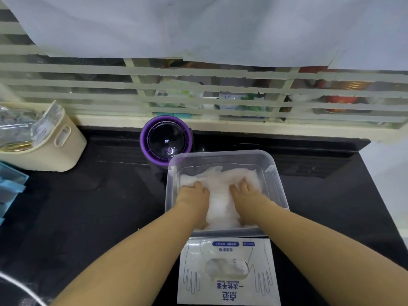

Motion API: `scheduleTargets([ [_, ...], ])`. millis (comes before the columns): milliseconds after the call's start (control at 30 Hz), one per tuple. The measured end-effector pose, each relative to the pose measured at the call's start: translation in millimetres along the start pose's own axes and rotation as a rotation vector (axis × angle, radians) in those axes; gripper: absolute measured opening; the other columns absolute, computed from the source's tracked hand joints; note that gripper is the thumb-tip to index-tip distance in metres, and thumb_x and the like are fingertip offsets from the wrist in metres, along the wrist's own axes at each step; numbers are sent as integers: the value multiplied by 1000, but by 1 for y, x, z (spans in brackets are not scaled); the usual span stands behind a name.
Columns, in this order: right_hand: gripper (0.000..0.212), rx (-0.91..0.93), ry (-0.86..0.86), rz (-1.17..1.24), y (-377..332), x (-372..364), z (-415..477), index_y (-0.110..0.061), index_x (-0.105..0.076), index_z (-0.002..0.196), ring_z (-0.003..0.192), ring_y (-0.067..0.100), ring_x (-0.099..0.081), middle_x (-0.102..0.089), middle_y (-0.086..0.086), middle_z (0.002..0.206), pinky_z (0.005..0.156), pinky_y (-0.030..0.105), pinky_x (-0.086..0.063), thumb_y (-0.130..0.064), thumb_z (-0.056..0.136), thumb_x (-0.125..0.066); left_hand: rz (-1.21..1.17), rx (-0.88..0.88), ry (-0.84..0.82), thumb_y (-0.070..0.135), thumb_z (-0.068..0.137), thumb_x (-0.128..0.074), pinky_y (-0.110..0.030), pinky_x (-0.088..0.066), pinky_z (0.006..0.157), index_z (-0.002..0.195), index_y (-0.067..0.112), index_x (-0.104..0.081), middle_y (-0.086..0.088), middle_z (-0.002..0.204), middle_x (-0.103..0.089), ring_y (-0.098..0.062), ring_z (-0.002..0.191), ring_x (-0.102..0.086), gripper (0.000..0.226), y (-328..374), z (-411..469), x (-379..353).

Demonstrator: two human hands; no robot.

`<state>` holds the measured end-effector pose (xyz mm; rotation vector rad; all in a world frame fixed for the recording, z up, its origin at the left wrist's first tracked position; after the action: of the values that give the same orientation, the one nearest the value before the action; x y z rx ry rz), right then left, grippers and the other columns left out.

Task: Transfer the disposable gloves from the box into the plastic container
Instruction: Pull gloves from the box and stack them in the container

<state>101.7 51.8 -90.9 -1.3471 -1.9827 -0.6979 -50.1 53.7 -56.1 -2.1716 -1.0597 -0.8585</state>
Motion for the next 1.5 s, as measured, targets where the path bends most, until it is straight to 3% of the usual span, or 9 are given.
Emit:
scheduleTargets([
  [100,95,29,-35,90,0,17,-16,-5,-2,151,141,38,-20,9,22,156,112,43,-31,-33,87,-66,76,23,-25,49,90,-54,-38,-38,95,147,6,-23,-16,138,-36,-30,114,-50,77,1,2,2],
  [200,69,89,13,111,2,40,-46,-5,-34,142,125,33,-45,-21,15,152,104,43,-41,-30,87,-66,119,11,-47,50,92,-53,-40,-35,101,138,10,-41,-10,130,-48,-27,116,-51,62,-3,-4,7],
  [367,44,143,323,124,10,72,-101,-25,-45,138,123,20,-48,-46,0,140,99,35,-44,-33,96,-52,58,-34,35,36,98,-53,-34,-41,81,129,10,-53,-6,126,-53,-27,110,-58,41,-9,-28,22],
  [533,26,359,383,246,-12,58,-153,-25,-64,117,93,9,-55,-63,-8,109,86,23,-46,-31,98,-47,-89,-63,288,30,102,-42,-36,-49,92,142,24,-42,1,140,-45,-23,119,-52,40,-11,-67,29],
  [733,34,400,36,36,-32,-16,-141,-24,-55,130,110,22,-56,-56,-1,128,93,33,-48,-17,98,-44,-316,-244,549,29,103,-37,-30,-49,82,130,31,-53,14,126,-52,-10,100,-59,32,11,-130,-4],
  [867,39,353,75,-98,-34,-39,-132,-17,-50,131,113,27,-52,-53,6,127,88,38,-46,-7,94,-44,-292,-319,430,37,101,-40,-28,-37,104,135,34,-50,12,136,-48,-11,124,-46,35,28,-131,-59],
  [1000,44,304,40,-41,-40,-52,-131,-12,-42,136,117,28,-50,-47,6,136,94,41,-47,-8,93,-47,-204,-265,337,44,97,-44,-32,-15,118,142,34,-43,7,154,-26,-15,142,-20,46,41,-120,-92],
  [1367,38,403,166,-229,-51,-38,-129,-17,-42,135,109,27,-56,-53,5,126,85,38,-47,-12,98,-42,-274,-155,173,34,99,-47,-38,-41,105,150,25,-28,-4,161,10,-25,146,-12,56,52,-125,-91],
  [1500,43,453,140,-326,-56,-41,-123,-17,-40,141,114,28,-54,-39,1,145,89,40,-49,-13,98,-42,-296,-163,156,32,99,-48,-37,-41,102,151,23,-27,-5,161,14,-25,147,-11,56,52,-124,-89],
])
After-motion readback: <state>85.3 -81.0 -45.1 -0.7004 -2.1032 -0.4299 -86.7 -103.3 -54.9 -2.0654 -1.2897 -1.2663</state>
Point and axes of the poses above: each hand's wrist, its own z-axis towards the middle knuckle, its own x-axis out of the back of the hand, y = z × x, the point moved 1 cm from there along z, towards the middle knuckle
